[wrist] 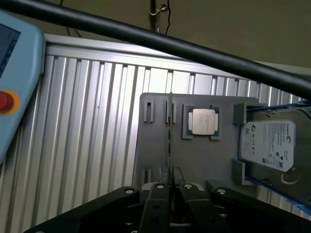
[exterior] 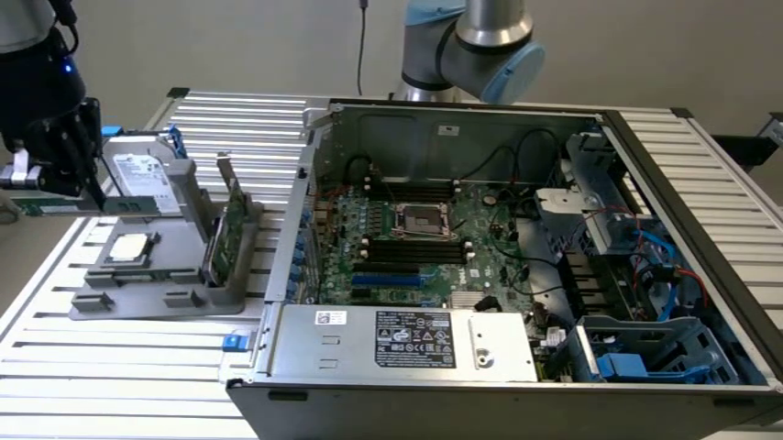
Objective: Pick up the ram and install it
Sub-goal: 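Pick up the ram and move it above insertion slot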
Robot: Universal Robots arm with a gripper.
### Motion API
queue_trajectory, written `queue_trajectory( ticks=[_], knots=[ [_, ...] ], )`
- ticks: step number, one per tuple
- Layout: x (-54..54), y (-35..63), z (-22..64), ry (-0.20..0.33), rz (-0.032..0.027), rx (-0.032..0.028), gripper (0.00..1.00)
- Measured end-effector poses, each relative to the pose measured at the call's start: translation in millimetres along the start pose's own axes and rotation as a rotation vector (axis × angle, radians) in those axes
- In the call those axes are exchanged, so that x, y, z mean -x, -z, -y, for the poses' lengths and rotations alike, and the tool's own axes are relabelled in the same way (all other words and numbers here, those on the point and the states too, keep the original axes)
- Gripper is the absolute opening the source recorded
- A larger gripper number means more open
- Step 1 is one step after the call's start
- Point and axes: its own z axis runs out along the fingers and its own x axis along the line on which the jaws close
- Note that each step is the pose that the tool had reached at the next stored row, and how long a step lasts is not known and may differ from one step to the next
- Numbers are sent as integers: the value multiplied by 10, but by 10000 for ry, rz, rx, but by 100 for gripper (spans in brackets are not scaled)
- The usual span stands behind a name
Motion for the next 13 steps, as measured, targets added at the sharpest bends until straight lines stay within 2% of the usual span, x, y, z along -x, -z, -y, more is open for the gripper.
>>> queue_trajectory(
  ticks=[5,13],
  knots=[
    [62,102,70,-4,-34,18,14],
    [148,275,230,-7,-47,21,14]
  ],
)
